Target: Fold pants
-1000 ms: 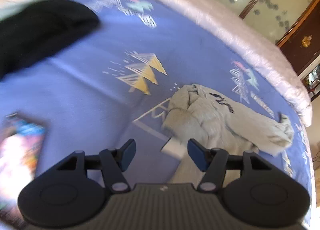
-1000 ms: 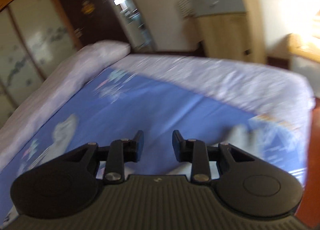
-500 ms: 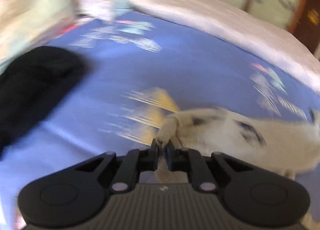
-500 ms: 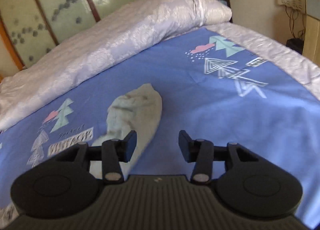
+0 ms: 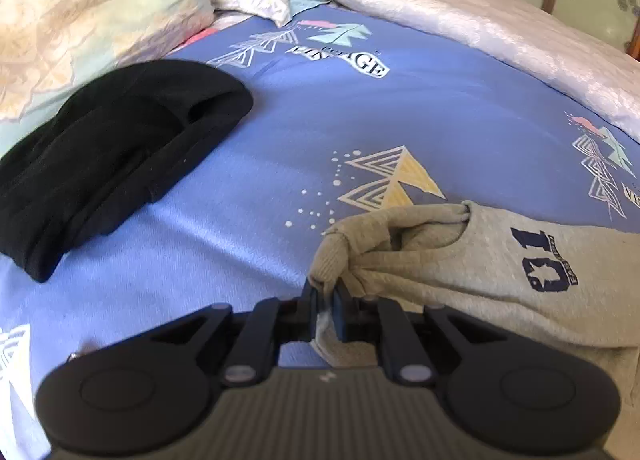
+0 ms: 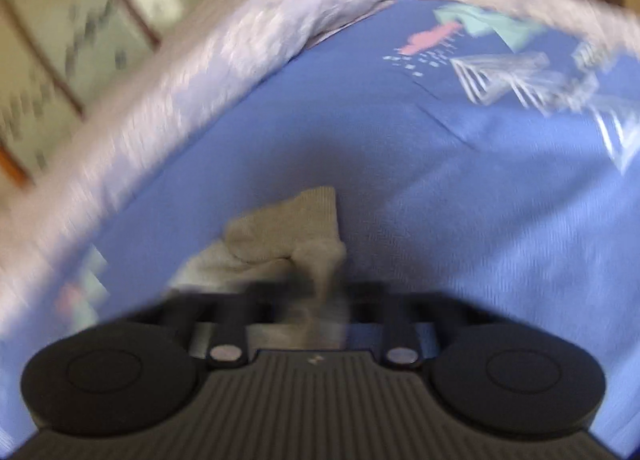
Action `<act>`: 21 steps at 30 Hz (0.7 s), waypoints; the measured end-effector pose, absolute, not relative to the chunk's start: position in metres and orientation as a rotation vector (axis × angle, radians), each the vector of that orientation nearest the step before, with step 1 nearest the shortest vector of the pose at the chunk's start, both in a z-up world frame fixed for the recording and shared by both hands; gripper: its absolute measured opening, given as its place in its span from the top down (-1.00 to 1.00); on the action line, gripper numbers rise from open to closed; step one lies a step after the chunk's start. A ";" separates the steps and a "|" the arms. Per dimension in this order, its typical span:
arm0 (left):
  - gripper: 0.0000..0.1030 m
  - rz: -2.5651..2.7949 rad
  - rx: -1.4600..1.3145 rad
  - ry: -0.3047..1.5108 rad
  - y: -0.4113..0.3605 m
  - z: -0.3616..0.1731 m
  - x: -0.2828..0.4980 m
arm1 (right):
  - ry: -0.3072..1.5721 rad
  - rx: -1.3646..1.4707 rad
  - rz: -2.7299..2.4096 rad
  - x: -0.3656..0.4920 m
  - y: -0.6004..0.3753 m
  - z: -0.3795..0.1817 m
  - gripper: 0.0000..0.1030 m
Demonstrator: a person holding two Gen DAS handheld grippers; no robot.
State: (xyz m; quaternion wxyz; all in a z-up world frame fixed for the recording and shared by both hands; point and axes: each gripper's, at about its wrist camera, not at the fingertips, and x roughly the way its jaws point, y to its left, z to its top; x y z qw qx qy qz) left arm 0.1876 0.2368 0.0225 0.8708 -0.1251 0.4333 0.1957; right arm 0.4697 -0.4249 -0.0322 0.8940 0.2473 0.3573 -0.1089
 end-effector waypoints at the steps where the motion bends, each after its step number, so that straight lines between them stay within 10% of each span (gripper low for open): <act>1: 0.84 0.411 -0.262 0.905 0.238 0.025 0.190 | 0.735 0.497 -0.238 0.469 -0.423 -0.026 0.88; 15: 0.84 0.145 -0.197 0.797 0.194 0.067 0.203 | 0.373 0.486 -0.391 0.245 -0.539 0.118 0.87; 17: 0.84 0.129 -0.135 0.847 0.180 0.054 0.204 | 0.460 0.450 -0.432 0.214 -0.554 0.097 0.68; 19: 0.84 0.129 -0.071 0.888 0.168 0.041 0.203 | 0.660 0.345 -0.508 0.201 -0.565 0.064 -0.04; 21: 0.84 0.124 -0.058 0.898 0.164 0.037 0.198 | 0.775 0.237 -0.682 0.179 -0.572 0.036 0.18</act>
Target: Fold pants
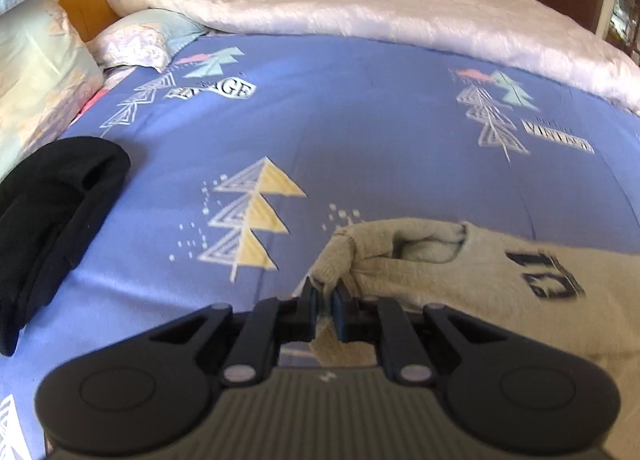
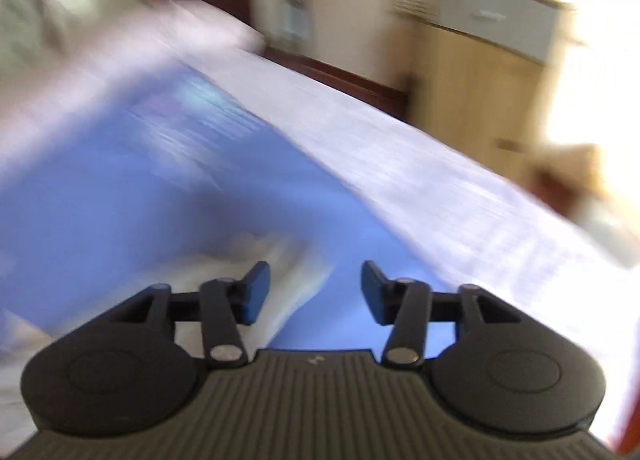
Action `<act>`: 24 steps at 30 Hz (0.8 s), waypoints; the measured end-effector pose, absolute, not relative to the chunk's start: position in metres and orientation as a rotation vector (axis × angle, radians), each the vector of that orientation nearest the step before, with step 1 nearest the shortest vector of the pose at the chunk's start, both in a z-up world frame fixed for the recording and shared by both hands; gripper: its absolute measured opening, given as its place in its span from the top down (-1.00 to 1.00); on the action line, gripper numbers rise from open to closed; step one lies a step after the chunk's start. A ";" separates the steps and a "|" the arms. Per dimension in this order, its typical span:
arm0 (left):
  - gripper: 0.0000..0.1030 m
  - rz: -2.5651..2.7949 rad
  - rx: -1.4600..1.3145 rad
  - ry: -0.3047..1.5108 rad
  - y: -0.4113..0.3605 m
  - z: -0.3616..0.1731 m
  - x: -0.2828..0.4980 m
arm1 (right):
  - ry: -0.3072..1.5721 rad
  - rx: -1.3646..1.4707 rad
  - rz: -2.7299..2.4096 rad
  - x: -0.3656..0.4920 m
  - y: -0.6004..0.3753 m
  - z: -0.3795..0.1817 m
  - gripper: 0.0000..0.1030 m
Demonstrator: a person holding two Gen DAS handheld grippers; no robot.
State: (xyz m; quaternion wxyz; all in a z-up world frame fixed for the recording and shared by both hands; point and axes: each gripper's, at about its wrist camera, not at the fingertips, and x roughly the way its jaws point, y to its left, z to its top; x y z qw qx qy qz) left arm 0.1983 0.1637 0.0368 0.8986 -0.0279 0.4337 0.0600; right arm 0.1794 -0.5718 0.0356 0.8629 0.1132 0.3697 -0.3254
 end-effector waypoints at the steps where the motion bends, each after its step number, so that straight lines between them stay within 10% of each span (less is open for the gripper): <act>1: 0.84 0.126 -0.060 0.893 0.164 0.038 0.195 | 0.769 0.257 -0.704 0.165 -0.576 0.031 0.29; 14: 0.84 0.160 -0.087 0.857 0.166 0.055 0.192 | 0.818 0.496 -0.476 0.264 -0.541 0.010 -0.05; 18: 0.84 0.177 -0.096 0.841 0.172 0.058 0.194 | 0.889 0.379 -0.537 0.282 -0.536 -0.012 0.89; 24: 0.84 0.198 -0.171 0.821 0.178 0.056 0.225 | 0.672 0.400 -0.535 0.284 -0.549 0.036 0.91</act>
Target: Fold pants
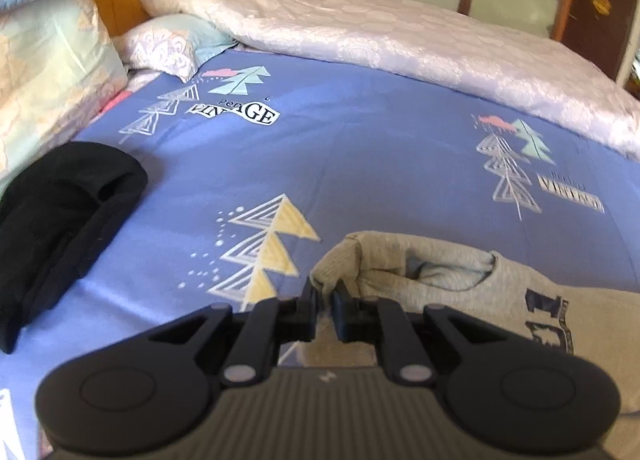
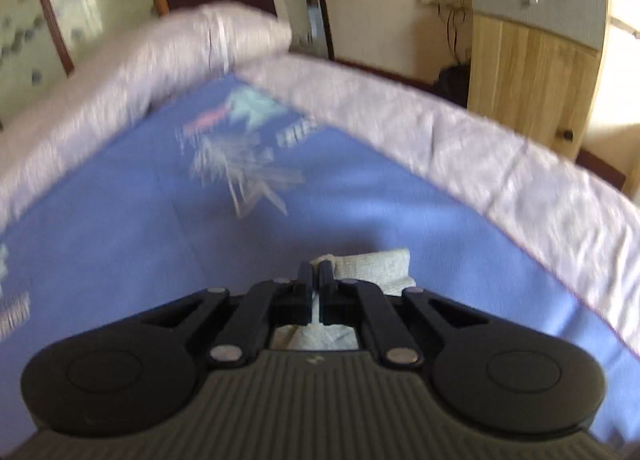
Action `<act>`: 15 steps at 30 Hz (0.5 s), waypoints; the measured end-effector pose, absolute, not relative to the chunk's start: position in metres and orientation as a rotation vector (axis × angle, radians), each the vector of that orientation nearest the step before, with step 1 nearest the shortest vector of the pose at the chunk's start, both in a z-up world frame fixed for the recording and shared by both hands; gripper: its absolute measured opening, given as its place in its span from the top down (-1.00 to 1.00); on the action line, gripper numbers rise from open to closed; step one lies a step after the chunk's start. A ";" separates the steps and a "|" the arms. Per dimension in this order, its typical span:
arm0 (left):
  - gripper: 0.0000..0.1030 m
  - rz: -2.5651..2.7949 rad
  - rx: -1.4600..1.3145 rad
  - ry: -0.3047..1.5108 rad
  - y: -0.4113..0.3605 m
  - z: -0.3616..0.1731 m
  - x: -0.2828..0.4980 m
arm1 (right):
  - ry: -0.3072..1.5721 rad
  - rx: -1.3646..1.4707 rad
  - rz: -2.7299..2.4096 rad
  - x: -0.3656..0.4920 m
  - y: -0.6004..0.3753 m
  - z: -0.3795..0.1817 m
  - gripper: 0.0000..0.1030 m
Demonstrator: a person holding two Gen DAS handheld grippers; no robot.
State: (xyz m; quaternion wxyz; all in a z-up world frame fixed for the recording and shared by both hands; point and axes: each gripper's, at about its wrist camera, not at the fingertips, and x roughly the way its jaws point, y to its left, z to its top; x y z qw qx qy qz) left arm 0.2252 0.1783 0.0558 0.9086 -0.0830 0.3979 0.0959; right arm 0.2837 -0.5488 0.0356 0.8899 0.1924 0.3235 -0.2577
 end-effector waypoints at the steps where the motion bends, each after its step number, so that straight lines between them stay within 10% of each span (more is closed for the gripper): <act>1: 0.84 0.204 -0.180 0.815 0.177 0.053 0.232 | 0.649 0.413 -0.535 0.292 -0.551 0.038 0.91; 5: 0.79 0.279 -0.164 0.812 0.163 0.024 0.268 | 0.597 0.441 -0.589 0.331 -0.556 0.024 0.88; 8: 0.59 0.315 -0.076 0.899 0.154 -0.013 0.294 | 0.820 0.460 -0.618 0.351 -0.559 -0.010 0.25; 15: 0.28 0.302 -0.078 0.849 0.168 0.028 0.251 | 0.703 0.510 -0.454 0.267 -0.560 0.021 0.23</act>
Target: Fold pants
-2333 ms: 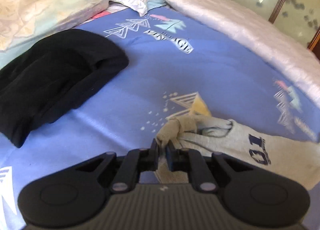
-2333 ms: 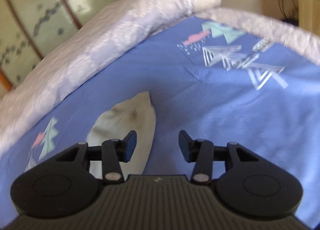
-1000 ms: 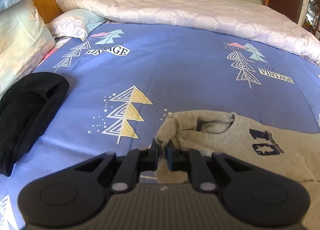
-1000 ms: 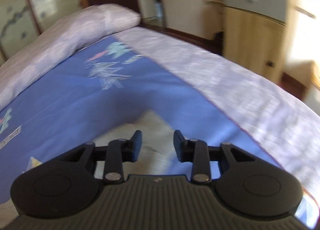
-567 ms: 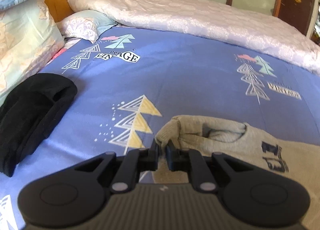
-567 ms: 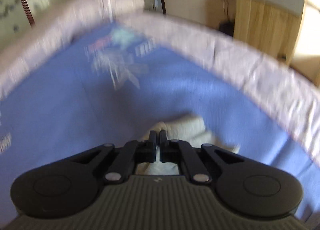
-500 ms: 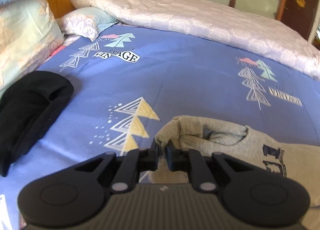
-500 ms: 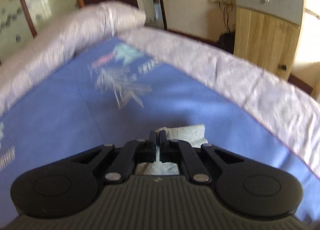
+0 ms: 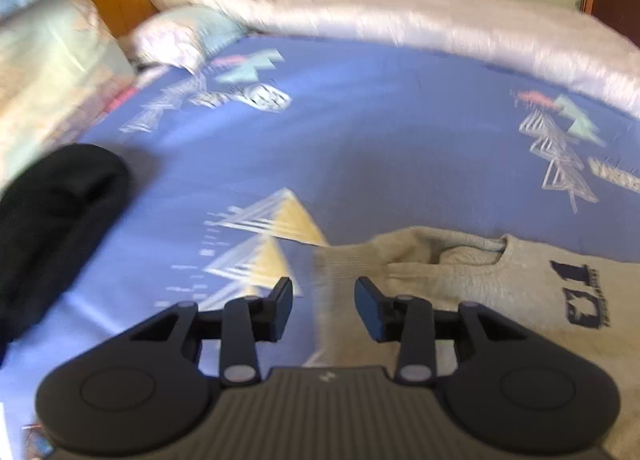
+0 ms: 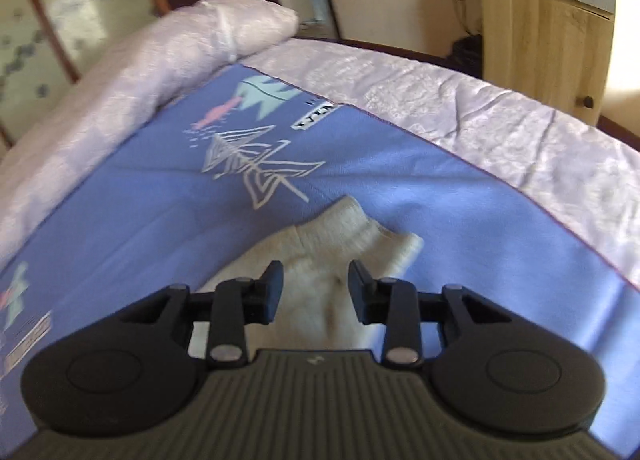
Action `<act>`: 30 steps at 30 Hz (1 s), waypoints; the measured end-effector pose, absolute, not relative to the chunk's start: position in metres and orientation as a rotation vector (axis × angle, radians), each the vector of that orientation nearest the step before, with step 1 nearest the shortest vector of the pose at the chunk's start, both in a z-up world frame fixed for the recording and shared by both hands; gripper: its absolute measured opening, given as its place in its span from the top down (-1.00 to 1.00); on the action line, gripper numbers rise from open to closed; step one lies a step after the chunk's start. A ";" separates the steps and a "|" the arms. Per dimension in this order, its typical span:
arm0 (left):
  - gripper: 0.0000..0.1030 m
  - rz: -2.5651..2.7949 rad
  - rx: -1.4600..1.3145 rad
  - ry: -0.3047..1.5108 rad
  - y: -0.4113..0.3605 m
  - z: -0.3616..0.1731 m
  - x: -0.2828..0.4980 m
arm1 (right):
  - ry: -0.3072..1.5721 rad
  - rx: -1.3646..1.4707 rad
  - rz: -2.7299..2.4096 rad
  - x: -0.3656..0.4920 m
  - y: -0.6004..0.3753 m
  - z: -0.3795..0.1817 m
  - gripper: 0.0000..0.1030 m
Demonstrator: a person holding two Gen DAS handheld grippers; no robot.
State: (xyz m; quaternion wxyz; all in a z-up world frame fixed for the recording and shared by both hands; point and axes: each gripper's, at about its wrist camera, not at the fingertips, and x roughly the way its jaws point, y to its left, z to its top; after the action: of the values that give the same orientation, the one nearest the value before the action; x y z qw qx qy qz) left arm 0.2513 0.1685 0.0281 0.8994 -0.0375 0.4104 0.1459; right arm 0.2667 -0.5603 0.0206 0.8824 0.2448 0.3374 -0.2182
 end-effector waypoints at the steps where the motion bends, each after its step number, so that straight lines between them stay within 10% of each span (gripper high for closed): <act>1: 0.25 0.298 -0.077 0.836 0.174 0.037 0.241 | 0.700 0.529 -0.415 0.248 -0.562 0.028 0.23; 12: -0.66 0.089 -0.502 0.925 0.214 0.050 0.066 | 0.813 0.498 0.331 0.140 -0.397 0.060 0.23; 16: -0.69 0.008 -0.575 0.940 0.200 0.031 0.046 | 0.897 0.374 0.594 0.157 -0.271 0.046 0.23; 19: -0.43 -0.009 -0.636 0.973 0.191 0.012 0.050 | 0.947 0.242 0.623 0.175 -0.190 0.021 0.24; 23: 0.81 -0.014 -0.677 1.029 0.182 -0.011 0.057 | 0.977 0.140 0.546 0.200 -0.133 -0.010 0.23; 25: 0.82 -0.015 -0.711 1.011 0.188 -0.012 0.049 | 0.968 0.149 0.558 0.196 -0.130 -0.012 0.88; 30: 0.83 -0.017 -0.772 0.912 0.215 0.005 0.014 | 0.996 0.222 0.627 0.162 -0.142 0.012 0.90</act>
State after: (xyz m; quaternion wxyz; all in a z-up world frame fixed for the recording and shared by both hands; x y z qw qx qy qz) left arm 0.0138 0.2150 0.0048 0.8268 -0.3633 0.4294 -0.0082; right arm 0.1621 -0.1421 0.0119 0.8260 0.1044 0.4689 0.2949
